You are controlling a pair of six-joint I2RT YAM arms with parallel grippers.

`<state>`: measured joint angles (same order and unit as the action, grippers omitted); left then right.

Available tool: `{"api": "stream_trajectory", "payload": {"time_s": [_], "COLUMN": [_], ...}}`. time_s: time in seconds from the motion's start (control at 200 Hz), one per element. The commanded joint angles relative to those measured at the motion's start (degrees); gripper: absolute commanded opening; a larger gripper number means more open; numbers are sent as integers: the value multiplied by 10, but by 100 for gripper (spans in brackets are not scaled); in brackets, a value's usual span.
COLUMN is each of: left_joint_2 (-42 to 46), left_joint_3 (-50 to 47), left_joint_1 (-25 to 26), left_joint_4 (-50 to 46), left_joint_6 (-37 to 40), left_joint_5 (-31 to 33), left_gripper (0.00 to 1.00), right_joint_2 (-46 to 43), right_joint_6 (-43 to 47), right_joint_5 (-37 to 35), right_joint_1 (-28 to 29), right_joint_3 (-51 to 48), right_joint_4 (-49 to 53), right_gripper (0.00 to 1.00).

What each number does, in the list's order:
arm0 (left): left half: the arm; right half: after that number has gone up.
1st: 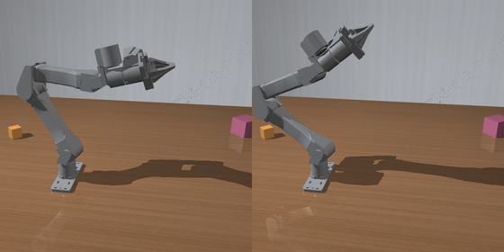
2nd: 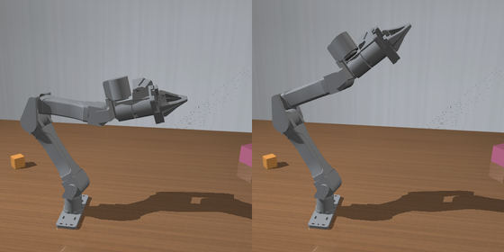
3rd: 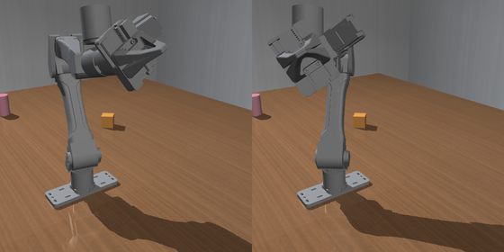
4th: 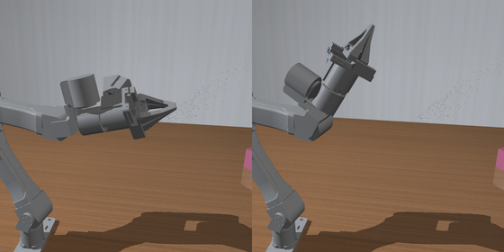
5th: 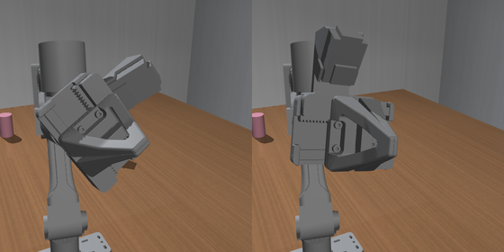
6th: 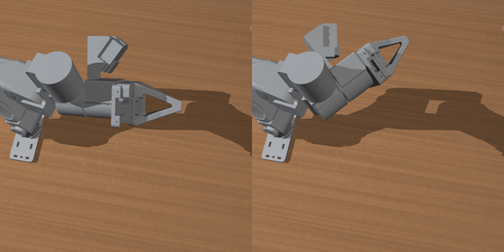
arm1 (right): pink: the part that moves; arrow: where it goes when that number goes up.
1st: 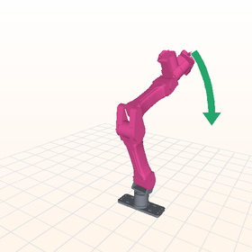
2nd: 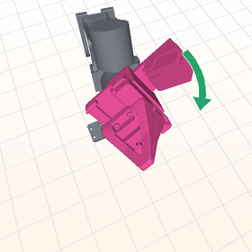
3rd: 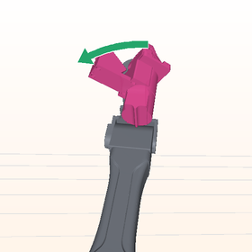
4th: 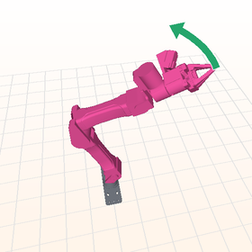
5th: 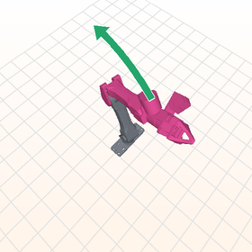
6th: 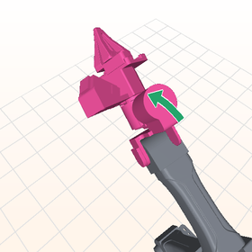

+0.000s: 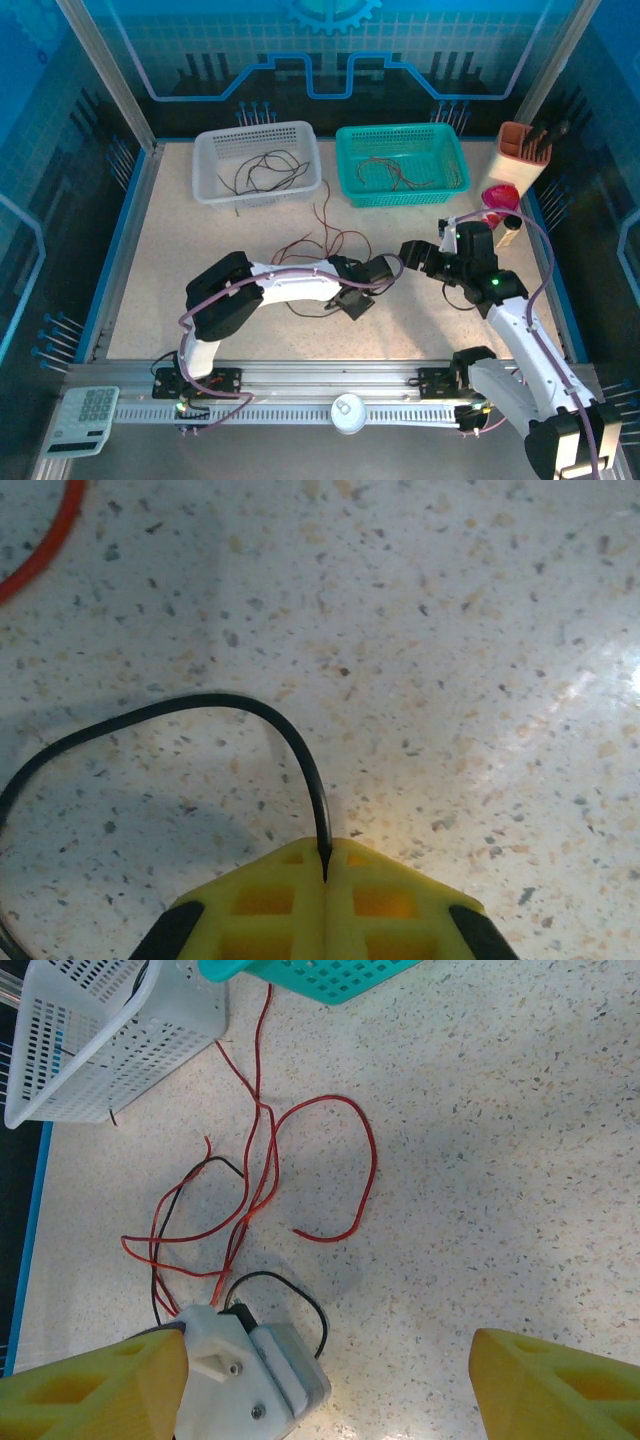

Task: Untangle the cables

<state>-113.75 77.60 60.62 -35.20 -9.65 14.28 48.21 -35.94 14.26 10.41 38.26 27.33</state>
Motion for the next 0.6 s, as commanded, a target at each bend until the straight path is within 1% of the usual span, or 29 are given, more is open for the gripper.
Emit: {"api": "stream_trajectory", "payload": {"time_s": [0.0, 0.12, 0.26, 0.42, 0.595], "left_joint_2": [1, 37, 106, 173, 220], "left_joint_3": [13, 23, 53, 95, 144], "left_joint_1": [-6, -10, -25, -65, -116], "left_joint_4": [4, -9, -29, -41, -41], "left_joint_6": [8, 14, 24, 31, 28], "left_joint_5": [21, 26, 22, 1, -42], "left_gripper": [0, 0, 0, 0, 0], "right_joint_2": [-9, -10, -5, 10, 23], "right_joint_6": [3, 7, 8, 6, 10], "right_joint_5": [16, 21, 39, 62, 61], "right_joint_1": [-7, -7, -6, 5, 53], "right_joint_3": [17, 20, 20, 19, 22], "right_joint_4": [-8, -9, -23, -49, -79], "right_gripper": [75, 76, 75, 76, 75]}}
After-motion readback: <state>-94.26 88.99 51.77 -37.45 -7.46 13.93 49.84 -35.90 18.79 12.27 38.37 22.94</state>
